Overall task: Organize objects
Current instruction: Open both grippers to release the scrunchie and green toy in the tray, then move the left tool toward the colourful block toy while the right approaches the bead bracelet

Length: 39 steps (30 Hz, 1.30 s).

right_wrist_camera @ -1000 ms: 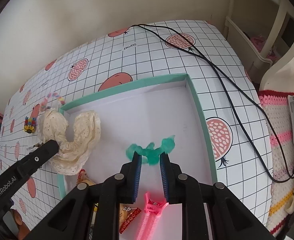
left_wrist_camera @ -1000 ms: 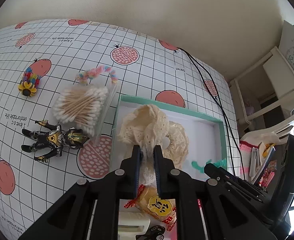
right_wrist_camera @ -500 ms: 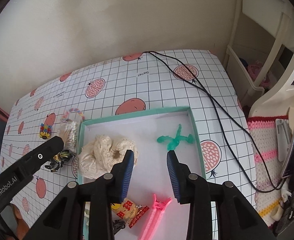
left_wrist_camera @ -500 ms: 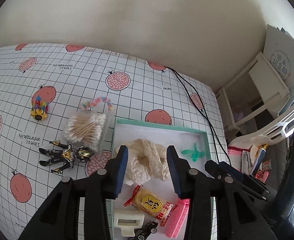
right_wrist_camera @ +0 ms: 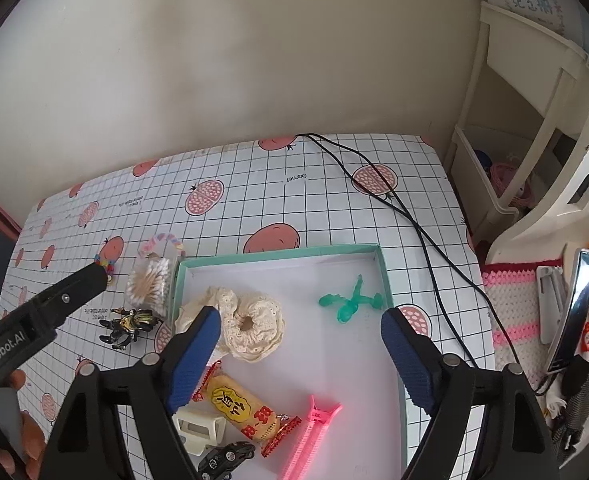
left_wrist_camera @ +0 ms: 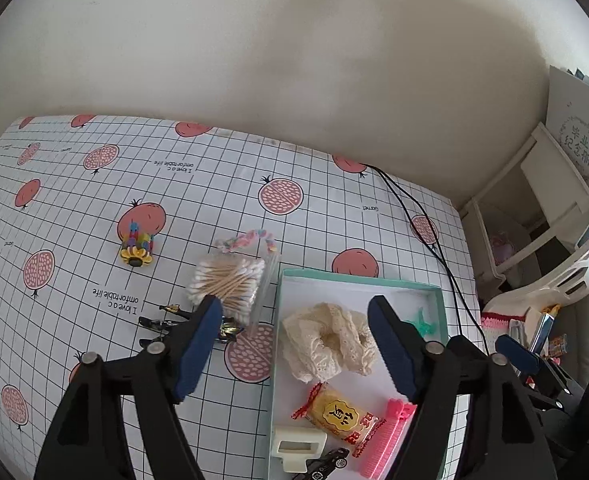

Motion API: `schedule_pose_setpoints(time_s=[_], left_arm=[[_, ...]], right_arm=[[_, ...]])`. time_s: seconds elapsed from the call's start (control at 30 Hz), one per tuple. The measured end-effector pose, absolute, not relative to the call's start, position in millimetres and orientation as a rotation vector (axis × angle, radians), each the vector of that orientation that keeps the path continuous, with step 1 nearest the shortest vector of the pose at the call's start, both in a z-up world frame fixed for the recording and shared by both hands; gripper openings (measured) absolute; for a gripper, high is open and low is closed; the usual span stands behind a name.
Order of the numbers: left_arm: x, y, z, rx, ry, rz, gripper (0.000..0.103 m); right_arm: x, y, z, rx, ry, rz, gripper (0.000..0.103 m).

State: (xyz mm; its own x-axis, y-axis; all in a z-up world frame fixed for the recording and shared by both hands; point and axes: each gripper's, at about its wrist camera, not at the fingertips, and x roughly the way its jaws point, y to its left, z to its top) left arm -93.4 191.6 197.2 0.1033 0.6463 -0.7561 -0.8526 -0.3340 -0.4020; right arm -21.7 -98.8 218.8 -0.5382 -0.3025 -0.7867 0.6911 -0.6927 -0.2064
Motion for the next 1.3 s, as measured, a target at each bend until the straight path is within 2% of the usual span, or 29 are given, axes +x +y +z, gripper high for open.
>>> schedule_pose_setpoints(time_s=[0.13,0.23,0.33,0.4,0.8,1.3], left_arm=[[-99.3,191.3,193.2,-1.14,0.266,1.577,0.08],[-102.4,191.2,190.7,-1.138,0.277,1.599,0.089],[-103.4,190.7,190.3,-1.121,0.282,1.602,0.091],[-103.2,190.9,190.6,-1.106,0.295,1.61,0.096],[-120.7,192.3,192.1,-1.062,0.317,1.612,0.096],[-245.1,155.2,160.0,-1.202,0.212,1.732,0.096]], right_arm=[[-20.2,-99.3,217.3,0.994,0.699,-2.229,0.094],[-19.9,-99.7,216.3,0.986,0.71,-2.231,0.103],[-19.6,-99.6,216.4,0.982,0.709,-2.232,0.103],[-20.0,-99.5,216.1,0.983,0.709,-2.232,0.103],[-15.4,-108.5,209.5,0.976,0.737,-2.24,0.103],[18.1,-167.9,172.6,0.952,0.797,-2.164,0.103]])
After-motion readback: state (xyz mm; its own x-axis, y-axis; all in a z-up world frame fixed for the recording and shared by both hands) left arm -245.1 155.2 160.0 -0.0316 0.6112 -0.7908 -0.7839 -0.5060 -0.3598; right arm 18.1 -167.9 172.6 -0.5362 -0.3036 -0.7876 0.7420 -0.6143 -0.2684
